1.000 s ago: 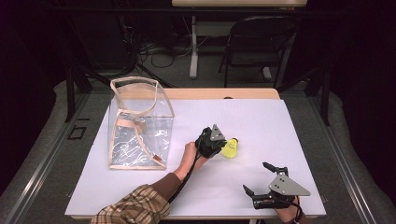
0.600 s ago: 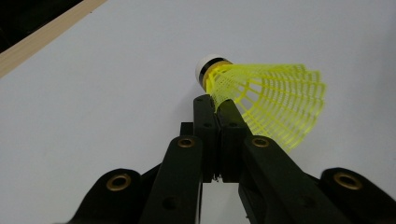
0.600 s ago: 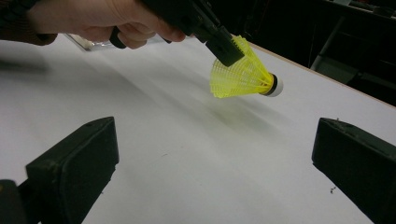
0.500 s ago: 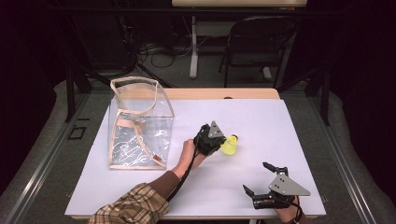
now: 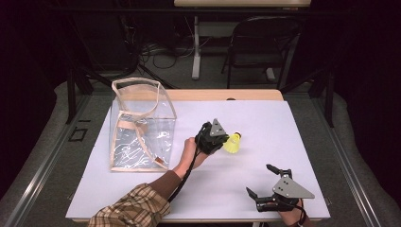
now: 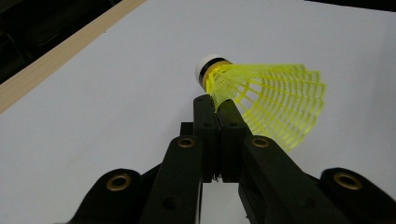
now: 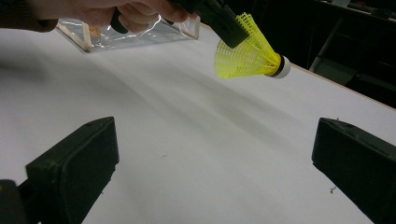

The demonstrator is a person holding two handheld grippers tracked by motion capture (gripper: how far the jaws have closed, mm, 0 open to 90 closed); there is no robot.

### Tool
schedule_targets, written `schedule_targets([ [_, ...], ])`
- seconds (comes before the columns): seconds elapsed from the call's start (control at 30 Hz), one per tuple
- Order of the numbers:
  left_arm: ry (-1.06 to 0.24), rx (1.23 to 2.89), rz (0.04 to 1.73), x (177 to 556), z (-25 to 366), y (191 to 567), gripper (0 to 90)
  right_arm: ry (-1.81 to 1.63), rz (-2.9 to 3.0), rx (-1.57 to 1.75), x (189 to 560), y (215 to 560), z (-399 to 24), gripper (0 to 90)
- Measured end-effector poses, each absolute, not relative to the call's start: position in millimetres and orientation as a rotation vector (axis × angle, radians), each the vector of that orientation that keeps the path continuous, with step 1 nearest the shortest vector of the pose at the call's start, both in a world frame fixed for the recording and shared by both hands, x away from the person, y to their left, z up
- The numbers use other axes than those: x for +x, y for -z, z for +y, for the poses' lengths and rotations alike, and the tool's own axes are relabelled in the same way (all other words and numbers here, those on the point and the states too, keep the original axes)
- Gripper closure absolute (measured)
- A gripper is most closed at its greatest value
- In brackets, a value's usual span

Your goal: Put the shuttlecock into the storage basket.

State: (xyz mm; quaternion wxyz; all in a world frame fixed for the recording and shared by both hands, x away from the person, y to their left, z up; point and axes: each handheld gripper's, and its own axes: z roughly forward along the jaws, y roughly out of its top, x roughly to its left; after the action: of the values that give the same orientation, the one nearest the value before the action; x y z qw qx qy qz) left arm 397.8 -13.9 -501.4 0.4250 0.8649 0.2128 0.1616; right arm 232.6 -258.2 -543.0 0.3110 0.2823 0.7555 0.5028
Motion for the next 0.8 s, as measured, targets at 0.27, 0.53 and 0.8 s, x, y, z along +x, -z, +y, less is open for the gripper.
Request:
schedule_targets([
  [0.27, -0.428, 2.157, 0.517, 397.0, -11.7, 491.2, 88.8, -1.325, 1.994, 0.746, 232.4, 542.9, -258.4, 0.0],
  [0.53, -0.434, 2.145, 0.515, 395.0, -8.5, 483.8, 88.8, -1.321, 1.994, 0.743, 232.2, 542.9, -258.2, 0.0],
  [0.8, -0.450, 2.137, 0.514, 394.7, -4.7, 478.9, 88.9, -1.318, 1.995, 0.743, 232.2, 542.9, -258.2, 0.0],
])
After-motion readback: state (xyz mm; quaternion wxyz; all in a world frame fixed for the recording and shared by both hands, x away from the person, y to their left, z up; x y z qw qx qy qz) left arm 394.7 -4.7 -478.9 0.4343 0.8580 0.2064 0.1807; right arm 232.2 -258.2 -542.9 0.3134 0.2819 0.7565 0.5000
